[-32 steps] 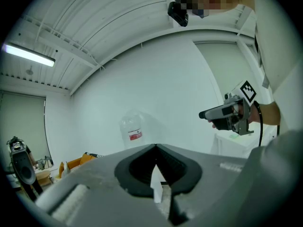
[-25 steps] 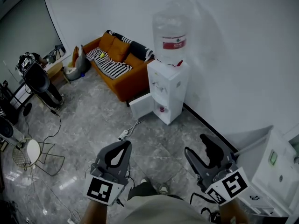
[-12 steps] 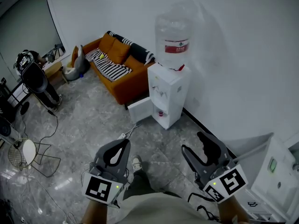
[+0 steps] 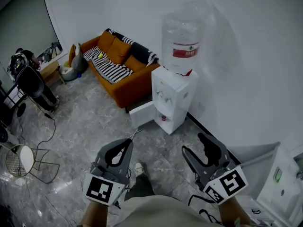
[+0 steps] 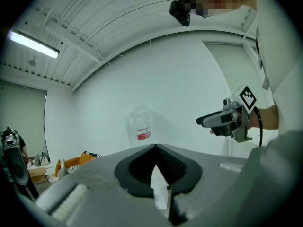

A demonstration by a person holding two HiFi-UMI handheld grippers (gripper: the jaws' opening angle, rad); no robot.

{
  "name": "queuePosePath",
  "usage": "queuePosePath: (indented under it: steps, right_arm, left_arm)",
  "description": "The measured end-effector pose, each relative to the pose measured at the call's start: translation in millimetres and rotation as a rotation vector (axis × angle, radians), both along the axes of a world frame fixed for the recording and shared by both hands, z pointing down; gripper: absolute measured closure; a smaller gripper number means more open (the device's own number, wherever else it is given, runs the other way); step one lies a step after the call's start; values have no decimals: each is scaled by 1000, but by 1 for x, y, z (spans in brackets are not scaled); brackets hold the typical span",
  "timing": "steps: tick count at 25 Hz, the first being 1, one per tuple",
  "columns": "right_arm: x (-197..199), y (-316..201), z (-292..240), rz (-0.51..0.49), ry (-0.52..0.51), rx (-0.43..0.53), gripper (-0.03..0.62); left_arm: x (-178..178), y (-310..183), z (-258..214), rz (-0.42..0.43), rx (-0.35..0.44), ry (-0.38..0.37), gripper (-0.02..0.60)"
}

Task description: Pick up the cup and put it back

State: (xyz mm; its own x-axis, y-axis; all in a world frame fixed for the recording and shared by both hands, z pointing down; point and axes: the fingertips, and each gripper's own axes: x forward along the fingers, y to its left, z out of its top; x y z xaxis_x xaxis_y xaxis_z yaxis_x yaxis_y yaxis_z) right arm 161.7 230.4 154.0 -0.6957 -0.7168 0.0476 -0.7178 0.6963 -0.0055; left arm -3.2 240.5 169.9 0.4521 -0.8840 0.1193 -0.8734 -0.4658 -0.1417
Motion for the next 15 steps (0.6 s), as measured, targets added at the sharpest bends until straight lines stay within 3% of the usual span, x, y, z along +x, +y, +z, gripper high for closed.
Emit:
queuePosePath:
  steps: [15]
  right_arm:
    - [-124,-181,-1,49,24,-55,347]
  left_arm:
    - [-126,-185,-9,43,-7,-16,580]
